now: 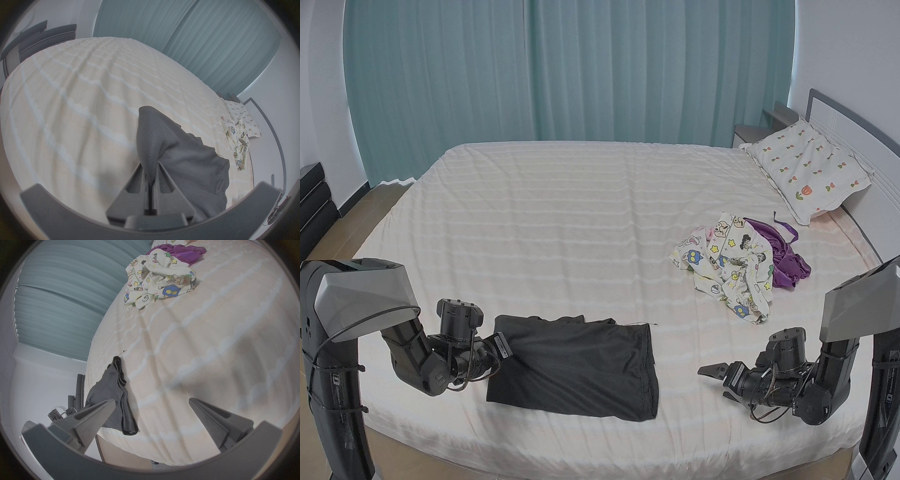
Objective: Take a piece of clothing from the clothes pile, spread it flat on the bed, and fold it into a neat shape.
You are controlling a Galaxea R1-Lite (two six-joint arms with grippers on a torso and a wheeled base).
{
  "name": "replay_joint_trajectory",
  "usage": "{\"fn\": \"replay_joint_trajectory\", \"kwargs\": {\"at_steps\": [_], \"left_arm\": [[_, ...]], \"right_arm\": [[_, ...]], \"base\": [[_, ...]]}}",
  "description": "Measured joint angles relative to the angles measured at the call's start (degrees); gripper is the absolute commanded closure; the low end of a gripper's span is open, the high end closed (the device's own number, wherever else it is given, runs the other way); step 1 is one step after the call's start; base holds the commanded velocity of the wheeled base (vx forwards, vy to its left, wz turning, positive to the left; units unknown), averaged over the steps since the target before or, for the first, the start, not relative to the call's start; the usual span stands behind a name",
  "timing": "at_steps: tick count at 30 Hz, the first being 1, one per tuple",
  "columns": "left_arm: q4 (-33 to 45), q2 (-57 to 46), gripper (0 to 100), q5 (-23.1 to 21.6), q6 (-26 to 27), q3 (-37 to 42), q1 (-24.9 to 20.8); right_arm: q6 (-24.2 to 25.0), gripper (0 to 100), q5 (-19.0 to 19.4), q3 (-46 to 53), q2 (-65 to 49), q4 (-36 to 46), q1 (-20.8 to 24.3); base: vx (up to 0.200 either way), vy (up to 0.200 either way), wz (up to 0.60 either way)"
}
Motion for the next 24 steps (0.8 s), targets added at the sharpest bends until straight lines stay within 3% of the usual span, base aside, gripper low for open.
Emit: {"fn": "replay_joint_trajectory", "kwargs": {"at_steps": [24], "left_arm": [[0.0,-0.7,100,-0.1,0.1,0.0,3.6]], "right_arm": [[-0.1,0,-0.1,0.0,0.2,0.0,0.1]], "base": [[0.0,0.2,0.0]]}}
